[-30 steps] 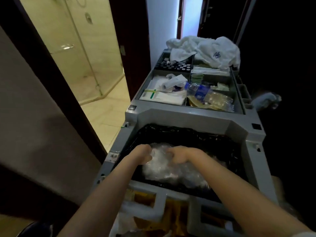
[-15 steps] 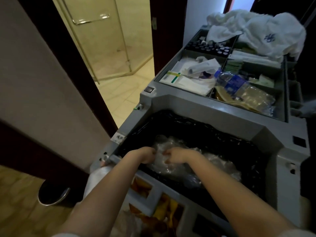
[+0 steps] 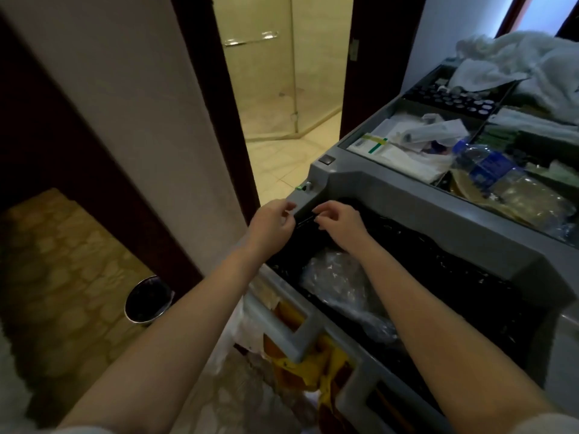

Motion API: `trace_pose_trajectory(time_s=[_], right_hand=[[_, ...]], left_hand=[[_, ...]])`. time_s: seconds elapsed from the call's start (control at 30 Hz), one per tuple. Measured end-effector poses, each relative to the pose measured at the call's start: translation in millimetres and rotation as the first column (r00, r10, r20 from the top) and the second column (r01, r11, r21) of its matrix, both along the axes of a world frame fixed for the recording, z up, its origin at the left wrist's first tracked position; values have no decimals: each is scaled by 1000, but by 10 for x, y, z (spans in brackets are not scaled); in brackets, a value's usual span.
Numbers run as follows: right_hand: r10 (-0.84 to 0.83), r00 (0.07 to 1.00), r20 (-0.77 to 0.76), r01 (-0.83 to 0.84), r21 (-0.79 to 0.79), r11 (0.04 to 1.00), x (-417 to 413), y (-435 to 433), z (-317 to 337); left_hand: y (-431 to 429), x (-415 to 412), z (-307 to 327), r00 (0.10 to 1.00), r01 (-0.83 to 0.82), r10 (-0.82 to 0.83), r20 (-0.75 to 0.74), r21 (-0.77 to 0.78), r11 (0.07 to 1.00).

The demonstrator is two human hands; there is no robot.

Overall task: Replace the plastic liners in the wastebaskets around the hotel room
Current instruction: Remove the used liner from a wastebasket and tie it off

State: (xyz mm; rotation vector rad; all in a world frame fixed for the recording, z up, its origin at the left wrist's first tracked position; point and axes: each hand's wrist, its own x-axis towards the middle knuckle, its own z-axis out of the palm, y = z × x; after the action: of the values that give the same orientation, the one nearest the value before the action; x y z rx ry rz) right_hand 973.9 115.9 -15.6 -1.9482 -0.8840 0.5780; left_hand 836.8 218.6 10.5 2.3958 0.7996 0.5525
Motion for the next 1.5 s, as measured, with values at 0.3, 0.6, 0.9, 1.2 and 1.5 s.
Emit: trace_pose_trajectory(time_s=[0.3,0.6,0.9,1.2,1.5], right_hand=[[170,985,11,-167,274,947,-1529,482,580],[628,778,-21,-613,196,765,-4156,811,619],[943,330,37,-944,41,328,-7077,1005,519],[994,-109,-20,-991,-81,-110,-9495,1308,239],[913,-404,-58,-896,-176,-408,-11888,1992,158]], left_hand=[[153,-1783,412,917,-340,339,210,-32,940],[-222,-4759,339,660,-704,720,216,-158,692],[-1094,-7586,194,188,-922,967,174,-307,235],[-1475,-9521,-159,-246,-931,968,57,-290,-220],[-1134,-11442,-122,-376,-855,890,-259,-273,-441]])
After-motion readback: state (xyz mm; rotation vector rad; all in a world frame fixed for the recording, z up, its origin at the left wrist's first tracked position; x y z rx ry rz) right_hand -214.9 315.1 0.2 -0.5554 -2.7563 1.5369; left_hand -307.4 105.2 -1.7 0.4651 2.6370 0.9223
